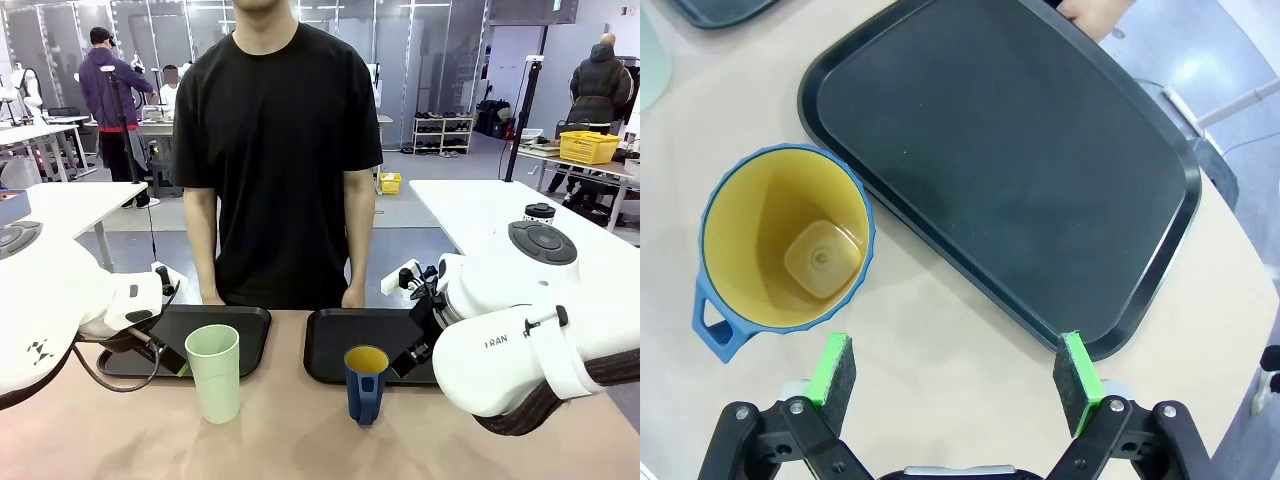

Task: Sort and store the cups by type.
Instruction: Pick up the Reusable plastic cup.

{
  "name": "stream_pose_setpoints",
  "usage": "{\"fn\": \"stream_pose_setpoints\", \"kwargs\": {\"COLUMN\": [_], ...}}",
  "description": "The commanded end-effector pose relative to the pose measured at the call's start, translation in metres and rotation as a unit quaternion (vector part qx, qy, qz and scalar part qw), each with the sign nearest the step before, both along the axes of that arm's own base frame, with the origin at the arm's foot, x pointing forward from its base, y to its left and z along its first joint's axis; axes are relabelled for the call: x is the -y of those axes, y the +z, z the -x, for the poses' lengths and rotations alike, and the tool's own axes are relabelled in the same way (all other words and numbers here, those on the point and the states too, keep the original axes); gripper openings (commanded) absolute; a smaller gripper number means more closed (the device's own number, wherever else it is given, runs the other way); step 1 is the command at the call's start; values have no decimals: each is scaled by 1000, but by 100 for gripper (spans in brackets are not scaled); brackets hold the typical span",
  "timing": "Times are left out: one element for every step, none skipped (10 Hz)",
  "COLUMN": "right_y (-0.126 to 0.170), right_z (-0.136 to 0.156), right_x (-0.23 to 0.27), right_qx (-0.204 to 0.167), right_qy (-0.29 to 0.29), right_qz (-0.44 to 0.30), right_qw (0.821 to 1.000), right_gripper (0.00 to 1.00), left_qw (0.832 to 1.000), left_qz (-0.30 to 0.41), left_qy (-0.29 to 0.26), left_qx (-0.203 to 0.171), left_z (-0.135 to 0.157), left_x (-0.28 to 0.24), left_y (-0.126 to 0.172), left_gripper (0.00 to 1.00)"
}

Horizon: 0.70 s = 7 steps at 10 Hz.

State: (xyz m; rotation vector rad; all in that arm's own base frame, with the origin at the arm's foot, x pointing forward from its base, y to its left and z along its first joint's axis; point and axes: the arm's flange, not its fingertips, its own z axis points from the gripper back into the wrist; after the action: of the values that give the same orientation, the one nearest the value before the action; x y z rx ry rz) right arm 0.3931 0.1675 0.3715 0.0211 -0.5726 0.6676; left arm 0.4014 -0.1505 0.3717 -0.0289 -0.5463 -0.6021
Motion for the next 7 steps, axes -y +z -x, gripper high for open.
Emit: {"fn": "stream_pose_setpoints", "kwargs": {"right_y": [0, 0, 0, 0, 0, 0, 0], "right_z": [0, 0, 0, 0, 0, 0, 0], "right_x": [0, 0, 0, 0, 0, 0, 0], "right_qx": [0, 0, 0, 0, 0, 0, 0], "right_qy": [-1, -1, -1, -1, -1, -1, -1], "right_qz": [-1, -1, -1, -1, -1, -1, -1], "right_qw": [1000, 1000, 1000, 1000, 1000, 1000, 1000], "right_gripper": [100, 100, 100, 100, 100, 100, 100], "left_qw": [1000, 1000, 1000, 1000, 1000, 1000, 1000], "left_qz": [0, 0, 0, 0, 0, 0, 0], "left_qy": [0, 0, 0, 0, 0, 0, 0], "left_qx": [0, 0, 0, 0, 0, 0, 0], "left_z": [0, 0, 0, 0, 0, 0, 0], "left_x": [0, 0, 0, 0, 0, 0, 0], "left_y": [0, 0, 0, 0, 0, 0, 0], "left_gripper": [100, 100, 100, 100, 100, 100, 100]}}
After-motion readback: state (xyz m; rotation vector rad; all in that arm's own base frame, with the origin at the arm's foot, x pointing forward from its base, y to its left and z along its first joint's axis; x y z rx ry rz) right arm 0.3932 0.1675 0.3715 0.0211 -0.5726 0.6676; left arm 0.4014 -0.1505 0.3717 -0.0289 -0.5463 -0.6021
